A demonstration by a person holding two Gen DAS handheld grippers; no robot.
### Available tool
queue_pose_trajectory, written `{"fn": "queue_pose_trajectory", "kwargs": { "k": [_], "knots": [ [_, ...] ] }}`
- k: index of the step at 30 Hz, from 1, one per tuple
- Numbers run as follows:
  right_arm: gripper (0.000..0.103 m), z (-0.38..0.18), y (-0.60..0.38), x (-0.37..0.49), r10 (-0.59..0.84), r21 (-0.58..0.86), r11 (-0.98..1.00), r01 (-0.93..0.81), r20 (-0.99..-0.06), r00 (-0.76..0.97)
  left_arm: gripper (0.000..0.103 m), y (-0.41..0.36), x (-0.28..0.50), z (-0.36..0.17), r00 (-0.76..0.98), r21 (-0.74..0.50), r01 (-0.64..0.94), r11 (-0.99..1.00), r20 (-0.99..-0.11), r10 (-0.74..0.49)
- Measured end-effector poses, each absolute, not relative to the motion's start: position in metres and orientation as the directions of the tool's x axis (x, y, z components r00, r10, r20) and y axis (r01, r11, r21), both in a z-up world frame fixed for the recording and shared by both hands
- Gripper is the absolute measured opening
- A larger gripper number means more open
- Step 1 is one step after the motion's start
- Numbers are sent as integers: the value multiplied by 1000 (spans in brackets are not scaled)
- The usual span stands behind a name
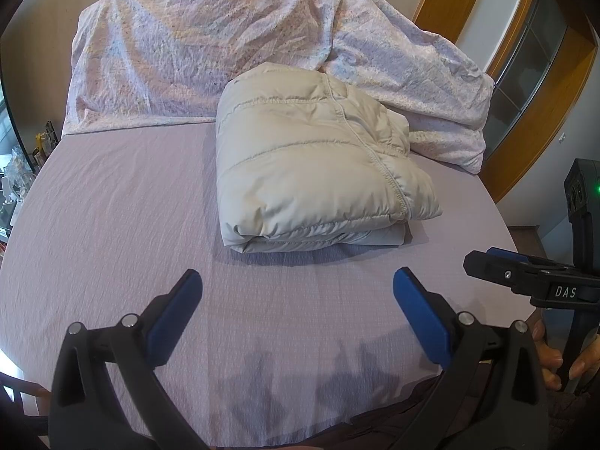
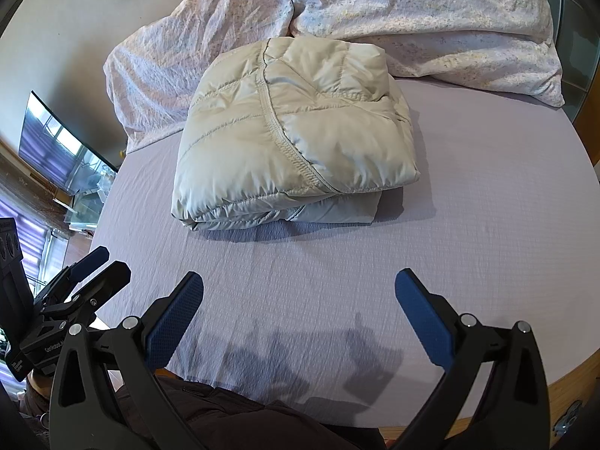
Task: Fold large clothes
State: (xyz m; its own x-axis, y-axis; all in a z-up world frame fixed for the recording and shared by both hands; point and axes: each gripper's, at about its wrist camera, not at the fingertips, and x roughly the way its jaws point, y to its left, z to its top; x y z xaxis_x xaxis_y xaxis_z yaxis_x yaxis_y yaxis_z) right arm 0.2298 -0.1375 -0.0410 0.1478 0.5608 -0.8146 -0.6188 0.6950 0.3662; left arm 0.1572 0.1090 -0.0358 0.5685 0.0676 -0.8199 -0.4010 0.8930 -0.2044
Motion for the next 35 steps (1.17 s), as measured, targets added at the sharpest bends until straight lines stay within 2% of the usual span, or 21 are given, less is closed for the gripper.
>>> {"fn": "queue_pose_trajectory", "kwargs": {
  "k": [35],
  "knots": [
    [102, -44, -135, 236, 561, 370, 696, -616, -815, 144, 101, 111, 161, -38, 568, -202, -400, 894, -820, 69]
  ]
}}
